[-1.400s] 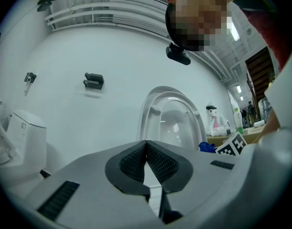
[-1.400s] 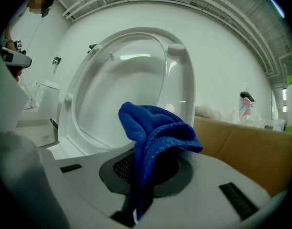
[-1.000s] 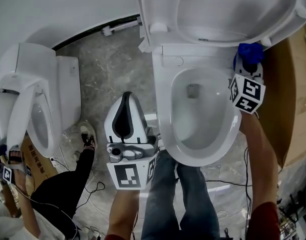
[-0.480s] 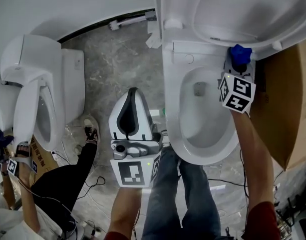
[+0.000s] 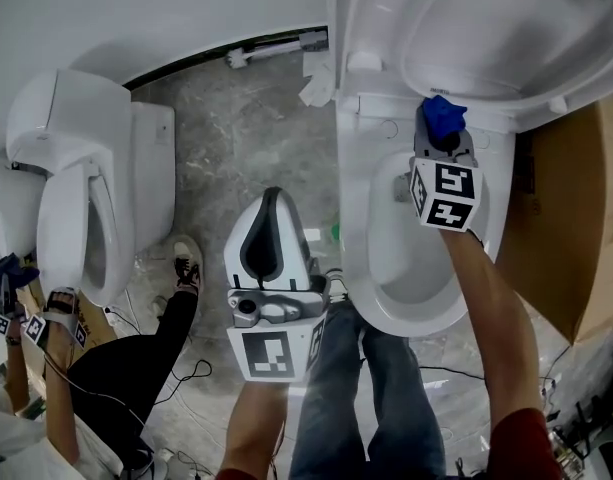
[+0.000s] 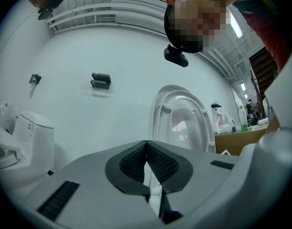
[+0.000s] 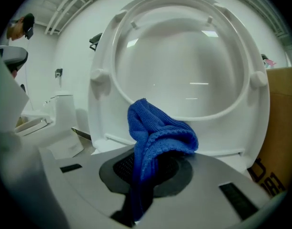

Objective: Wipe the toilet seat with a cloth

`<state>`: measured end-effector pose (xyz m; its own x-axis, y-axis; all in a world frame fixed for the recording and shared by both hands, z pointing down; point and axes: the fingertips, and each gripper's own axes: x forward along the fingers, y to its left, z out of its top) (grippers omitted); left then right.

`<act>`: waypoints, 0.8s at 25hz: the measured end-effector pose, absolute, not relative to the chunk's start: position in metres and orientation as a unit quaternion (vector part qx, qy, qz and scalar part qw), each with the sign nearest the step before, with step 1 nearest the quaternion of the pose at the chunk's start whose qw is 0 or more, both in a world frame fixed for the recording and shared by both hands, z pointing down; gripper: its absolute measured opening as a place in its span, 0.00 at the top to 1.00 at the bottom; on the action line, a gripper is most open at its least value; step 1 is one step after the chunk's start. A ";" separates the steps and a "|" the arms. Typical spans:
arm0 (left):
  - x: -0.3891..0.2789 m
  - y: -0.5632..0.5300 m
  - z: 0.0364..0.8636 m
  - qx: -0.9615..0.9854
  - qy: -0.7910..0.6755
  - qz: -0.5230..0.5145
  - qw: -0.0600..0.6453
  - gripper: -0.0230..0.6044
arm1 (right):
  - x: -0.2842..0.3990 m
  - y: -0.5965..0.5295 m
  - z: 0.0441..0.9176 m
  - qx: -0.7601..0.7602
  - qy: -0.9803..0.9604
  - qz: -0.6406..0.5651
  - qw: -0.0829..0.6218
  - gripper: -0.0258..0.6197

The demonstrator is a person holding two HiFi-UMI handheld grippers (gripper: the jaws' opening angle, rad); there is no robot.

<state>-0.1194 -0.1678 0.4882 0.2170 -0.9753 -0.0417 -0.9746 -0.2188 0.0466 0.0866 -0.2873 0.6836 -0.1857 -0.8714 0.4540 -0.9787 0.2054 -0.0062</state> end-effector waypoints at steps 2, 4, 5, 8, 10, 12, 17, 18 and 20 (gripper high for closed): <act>-0.122 -0.168 0.487 0.779 -0.626 -0.031 0.004 0.94 | 0.080 -0.287 0.683 0.605 -0.761 0.151 0.181 0.88; -0.124 -0.168 0.485 0.778 -0.627 -0.034 0.006 0.94 | 0.077 -0.285 0.680 0.600 -0.765 0.149 0.183 0.88; -0.125 -0.168 0.485 0.778 -0.627 -0.033 0.007 0.94 | 0.074 -0.283 0.678 0.596 -0.768 0.147 0.183 0.88; -0.126 -0.166 0.484 0.778 -0.628 -0.026 0.010 0.94 | 0.065 -0.275 0.662 0.586 -0.779 0.143 0.173 0.88; -0.126 -0.164 0.479 0.778 -0.628 -0.026 0.013 0.94 | 0.059 -0.265 0.645 0.582 -0.785 0.143 0.158 0.88; -0.123 -0.163 0.471 0.778 -0.627 -0.028 0.015 0.94 | 0.054 -0.255 0.625 0.579 -0.791 0.139 0.144 0.88; -0.112 -0.168 0.445 0.781 -0.623 -0.038 0.014 0.94 | 0.053 -0.236 0.556 0.582 -0.799 0.118 0.094 0.88; -0.110 -0.168 0.437 0.782 -0.622 -0.041 0.013 0.94 | 0.055 -0.232 0.539 0.584 -0.800 0.111 0.083 0.88; -0.104 -0.168 0.420 0.783 -0.620 -0.043 0.011 0.94 | 0.060 -0.222 0.501 0.589 -0.800 0.097 0.061 0.88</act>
<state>-0.1041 -0.1681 0.4197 0.2278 -0.9723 -0.0530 -0.9703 -0.2312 0.0706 0.0601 -0.2216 0.5005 -0.2997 -0.9302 0.2118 -0.9539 0.2886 -0.0823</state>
